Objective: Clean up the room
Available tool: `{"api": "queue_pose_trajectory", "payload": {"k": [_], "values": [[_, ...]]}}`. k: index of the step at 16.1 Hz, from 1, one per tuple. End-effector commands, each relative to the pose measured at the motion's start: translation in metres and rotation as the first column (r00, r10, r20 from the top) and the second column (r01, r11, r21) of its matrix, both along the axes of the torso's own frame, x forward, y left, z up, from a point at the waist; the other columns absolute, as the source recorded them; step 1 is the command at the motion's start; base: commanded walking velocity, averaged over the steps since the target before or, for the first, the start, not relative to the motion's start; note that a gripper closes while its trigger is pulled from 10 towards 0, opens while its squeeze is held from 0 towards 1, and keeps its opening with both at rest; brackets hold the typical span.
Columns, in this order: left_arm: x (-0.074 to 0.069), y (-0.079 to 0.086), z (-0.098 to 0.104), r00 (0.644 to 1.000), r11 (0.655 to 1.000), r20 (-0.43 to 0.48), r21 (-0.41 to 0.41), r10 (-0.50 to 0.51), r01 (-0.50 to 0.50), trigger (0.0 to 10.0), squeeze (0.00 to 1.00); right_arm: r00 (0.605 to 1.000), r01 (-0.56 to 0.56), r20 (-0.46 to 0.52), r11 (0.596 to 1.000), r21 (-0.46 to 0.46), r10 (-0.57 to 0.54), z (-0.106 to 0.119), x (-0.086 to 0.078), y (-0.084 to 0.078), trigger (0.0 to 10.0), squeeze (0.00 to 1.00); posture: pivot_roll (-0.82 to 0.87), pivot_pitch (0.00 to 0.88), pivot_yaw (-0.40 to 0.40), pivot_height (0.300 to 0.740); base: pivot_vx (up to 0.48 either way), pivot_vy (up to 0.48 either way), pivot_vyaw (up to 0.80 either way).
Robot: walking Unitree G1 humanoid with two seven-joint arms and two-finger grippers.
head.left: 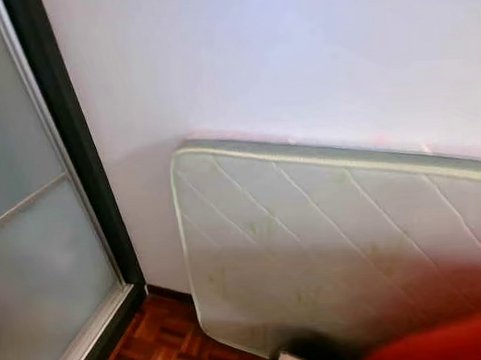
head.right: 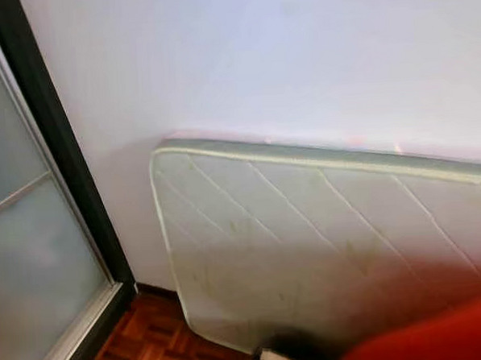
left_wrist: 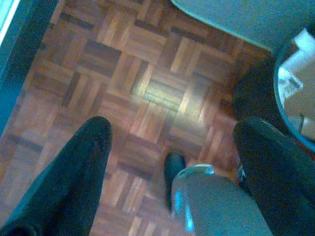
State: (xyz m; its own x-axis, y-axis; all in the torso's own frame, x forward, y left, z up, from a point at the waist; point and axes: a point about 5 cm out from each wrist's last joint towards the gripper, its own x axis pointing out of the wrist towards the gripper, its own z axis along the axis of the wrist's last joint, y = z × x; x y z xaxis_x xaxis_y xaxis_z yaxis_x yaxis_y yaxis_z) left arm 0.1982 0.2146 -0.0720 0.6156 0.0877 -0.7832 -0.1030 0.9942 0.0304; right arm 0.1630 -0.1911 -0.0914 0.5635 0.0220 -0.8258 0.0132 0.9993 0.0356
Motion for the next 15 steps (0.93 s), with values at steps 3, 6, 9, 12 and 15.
{"api": "queue_pose_trajectory", "payload": {"k": [3,6,9,12,15], "values": [[-0.005,0.010,-0.001,1.000,1.000,-0.019,0.029,0.002,-0.002,10.0,0.00,0.998,-0.008,0.058,0.999,0.038,0.006,0.003,0.007,0.010,10.0,0.00,0.05,0.000,-0.016,0.740,0.101,0.000,0.00],[-0.004,0.010,0.000,1.000,0.999,-0.016,0.033,-0.005,0.005,10.0,0.00,0.994,-0.049,0.101,0.997,0.054,0.043,0.006,0.012,0.012,10.0,0.00,0.05,0.000,-0.009,0.740,0.000,0.000,0.00],[-0.004,0.010,0.000,1.000,0.999,-0.014,0.034,-0.007,0.007,10.0,0.00,0.989,-0.037,0.144,0.996,0.075,0.026,0.009,0.014,0.013,10.0,0.00,0.06,0.000,-0.009,0.740,0.000,0.000,0.00],[-0.003,0.010,0.001,1.000,0.999,-0.011,0.035,-0.004,0.004,10.0,0.00,0.983,-0.056,0.182,0.995,0.084,0.040,0.011,0.017,0.014,10.0,0.00,0.06,0.000,-0.008,0.740,0.000,0.000,0.00],[-0.002,0.010,0.001,1.000,0.999,-0.012,0.038,-0.011,0.011,10.0,0.00,0.902,-0.133,0.425,0.985,0.109,0.075,0.063,0.101,0.050,10.0,0.00,0.05,0.000,0.002,0.740,0.000,0.000,0.00]]}}
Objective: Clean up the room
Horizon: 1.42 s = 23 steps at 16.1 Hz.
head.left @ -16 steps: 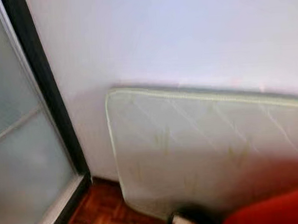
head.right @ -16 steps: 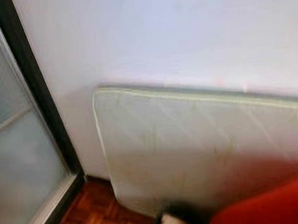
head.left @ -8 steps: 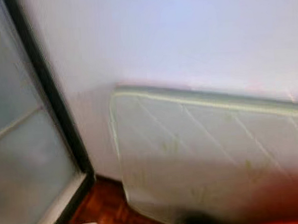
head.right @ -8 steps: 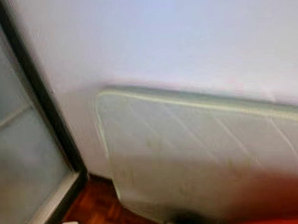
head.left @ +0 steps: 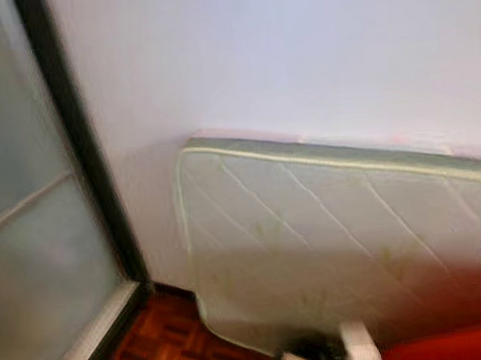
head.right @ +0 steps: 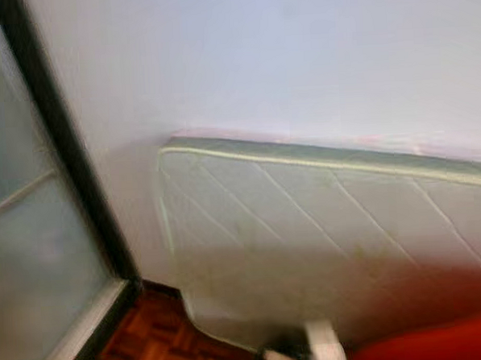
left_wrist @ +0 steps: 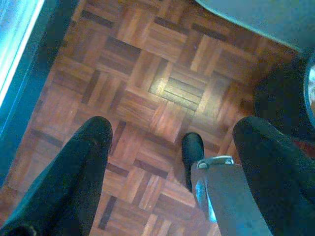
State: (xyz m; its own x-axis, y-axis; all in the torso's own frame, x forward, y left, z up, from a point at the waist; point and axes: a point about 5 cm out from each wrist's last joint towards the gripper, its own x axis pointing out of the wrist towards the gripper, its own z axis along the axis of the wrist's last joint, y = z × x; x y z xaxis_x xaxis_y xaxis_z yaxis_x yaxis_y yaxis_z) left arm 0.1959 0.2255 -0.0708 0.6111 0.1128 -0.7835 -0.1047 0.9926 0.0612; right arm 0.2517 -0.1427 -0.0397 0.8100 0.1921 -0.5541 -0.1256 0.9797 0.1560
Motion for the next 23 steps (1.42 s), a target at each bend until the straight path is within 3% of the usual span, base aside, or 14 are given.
{"api": "queue_pose_trajectory", "payload": {"k": [1,4,7,15,23], "values": [[0.001,-0.001,0.000,1.000,1.000,-0.007,0.009,-0.018,0.018,10.0,0.00,0.995,-0.008,0.102,1.000,0.006,0.008,0.020,0.023,0.007,10.0,0.00,0.05,0.000,0.007,0.740,0.000,0.000,0.00],[0.001,-0.001,0.000,1.000,0.999,-0.005,0.011,-0.030,0.030,10.0,0.00,0.986,-0.018,0.166,0.999,0.036,0.012,0.033,0.035,0.011,10.0,0.00,0.05,0.000,0.009,0.740,0.000,0.000,0.00],[0.002,-0.001,0.001,0.999,0.999,-0.004,0.013,-0.032,0.032,10.0,0.00,0.985,-0.022,0.171,0.999,0.035,0.016,0.036,0.039,0.014,10.0,0.00,0.05,0.000,0.008,0.740,0.000,0.000,0.00],[0.002,-0.002,0.000,1.000,1.000,-0.006,0.008,-0.020,0.020,10.0,0.00,0.998,0.057,0.004,0.994,-0.093,-0.057,0.006,0.010,-0.009,10.0,0.00,0.06,0.000,-0.002,0.740,0.000,0.000,0.00],[0.001,-0.002,0.000,1.000,1.000,-0.005,0.005,-0.006,0.006,10.0,0.00,0.996,0.084,-0.028,0.984,-0.157,-0.089,0.001,0.004,-0.019,10.0,0.00,0.08,0.000,-0.013,0.740,0.000,0.000,0.00]]}}
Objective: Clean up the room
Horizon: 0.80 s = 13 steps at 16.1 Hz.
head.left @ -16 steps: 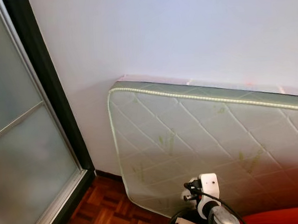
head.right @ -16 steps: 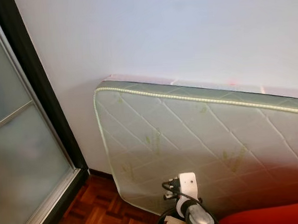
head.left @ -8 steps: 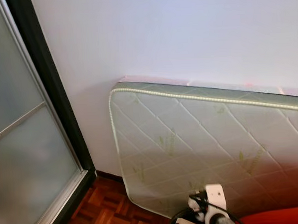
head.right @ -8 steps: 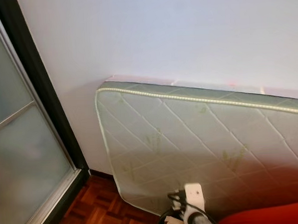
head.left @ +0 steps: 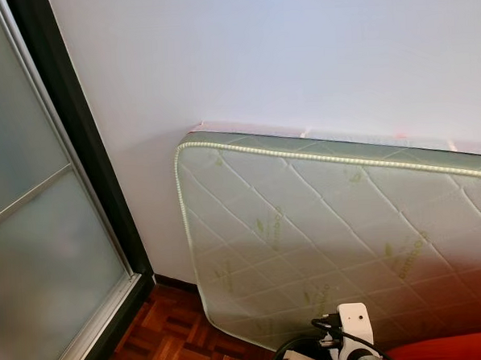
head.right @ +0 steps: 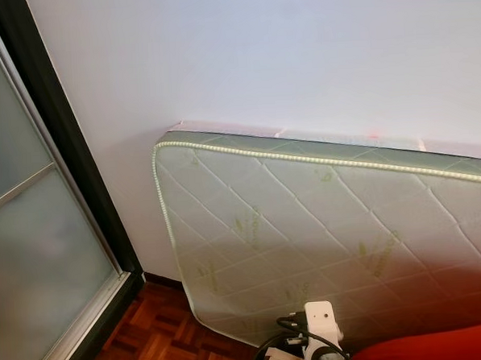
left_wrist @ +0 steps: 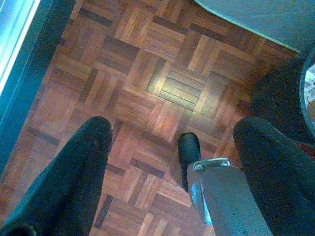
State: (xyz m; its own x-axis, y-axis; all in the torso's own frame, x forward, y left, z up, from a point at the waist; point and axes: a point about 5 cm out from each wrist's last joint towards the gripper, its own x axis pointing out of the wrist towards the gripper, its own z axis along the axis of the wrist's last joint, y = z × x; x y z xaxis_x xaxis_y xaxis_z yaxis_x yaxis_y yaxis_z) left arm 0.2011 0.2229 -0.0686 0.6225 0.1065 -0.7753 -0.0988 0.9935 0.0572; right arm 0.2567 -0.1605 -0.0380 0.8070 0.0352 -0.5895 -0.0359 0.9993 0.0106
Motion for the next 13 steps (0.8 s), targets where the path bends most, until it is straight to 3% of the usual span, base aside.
{"api": "queue_pose_trajectory", "payload": {"k": [1,11,12,13], "values": [[-0.0042,0.0005,-0.0023,1.000,1.000,-0.018,0.007,0.003,-0.003,10.0,0.00,1.000,0.000,-0.010,1.000,-0.009,0.000,-0.0005,-0.0001,-0.0005,10.0,0.00,0.08,0.000,-0.014,0.740,0.000,0.000,0.00],[-0.0042,0.0008,-0.0024,1.000,1.000,-0.018,0.005,0.016,-0.016,10.0,0.00,0.999,0.025,-0.033,0.999,-0.038,-0.026,-0.0032,-0.0035,-0.0065,10.0,0.00,0.09,0.000,-0.017,0.740,0.000,0.000,0.00],[-0.0041,0.0009,-0.0023,1.000,1.000,-0.018,0.005,0.015,-0.015,10.0,0.00,0.999,0.027,-0.034,0.999,-0.038,-0.028,-0.0034,-0.0036,-0.0068,10.0,0.15,0.09,0.000,-0.016,0.740,0.000,0.000,0.00],[-0.0040,0.0009,-0.0022,1.000,1.000,-0.018,0.005,0.015,-0.015,10.0,0.00,0.999,0.027,-0.040,0.999,-0.045,-0.028,-0.0041,-0.0044,-0.0072,10.0,1.00,0.09,0.000,-0.017,0.740,0.000,0.000,0.00]]}}
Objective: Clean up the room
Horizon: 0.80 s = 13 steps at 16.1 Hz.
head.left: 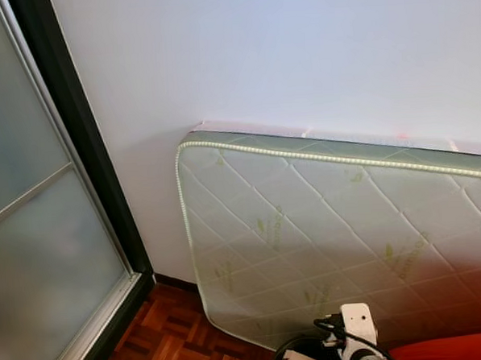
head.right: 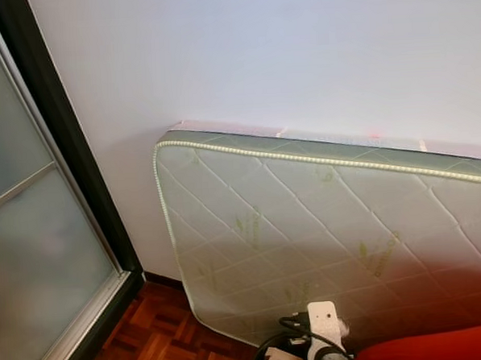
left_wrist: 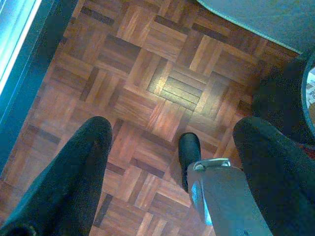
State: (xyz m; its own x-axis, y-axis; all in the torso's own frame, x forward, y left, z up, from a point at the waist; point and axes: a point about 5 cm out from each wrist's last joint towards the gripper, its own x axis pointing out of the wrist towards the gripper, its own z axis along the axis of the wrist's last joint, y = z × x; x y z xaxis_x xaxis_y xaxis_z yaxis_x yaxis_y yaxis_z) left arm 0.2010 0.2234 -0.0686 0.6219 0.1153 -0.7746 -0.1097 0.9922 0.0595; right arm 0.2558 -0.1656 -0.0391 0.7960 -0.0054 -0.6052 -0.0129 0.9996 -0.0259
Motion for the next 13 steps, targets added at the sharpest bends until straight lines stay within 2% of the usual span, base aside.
{"api": "queue_pose_trajectory", "payload": {"k": [1,7,11,13], "values": [[-0.004,0.000,-0.002,1.000,1.000,-0.018,0.002,0.004,-0.004,10.0,0.00,1.000,0.004,-0.024,1.000,-0.011,-0.005,-0.003,-0.004,-0.002,10.0,1.00,0.09,0.000,-0.017,0.740,0.000,0.000,0.00],[-0.004,0.001,-0.002,1.000,1.000,-0.018,0.003,0.009,-0.009,10.0,0.00,0.994,0.000,-0.108,0.997,-0.079,-0.009,-0.013,-0.016,-0.008,10.0,1.00,0.10,0.000,-0.017,0.740,0.000,0.000,0.00],[-0.004,0.001,-0.002,1.000,1.000,-0.019,0.005,0.011,-0.011,10.0,0.00,0.991,0.008,-0.131,0.997,-0.077,-0.018,-0.016,-0.021,-0.010,10.0,1.00,0.10,0.000,-0.015,0.740,0.000,0.000,0.00],[-0.003,0.001,-0.002,1.000,1.000,-0.018,0.006,0.010,-0.010,10.0,0.00,0.992,0.020,-0.125,0.999,-0.040,-0.025,-0.016,-0.021,-0.008,10.0,1.00,0.10,0.000,-0.015,0.740,0.000,0.000,0.00]]}}
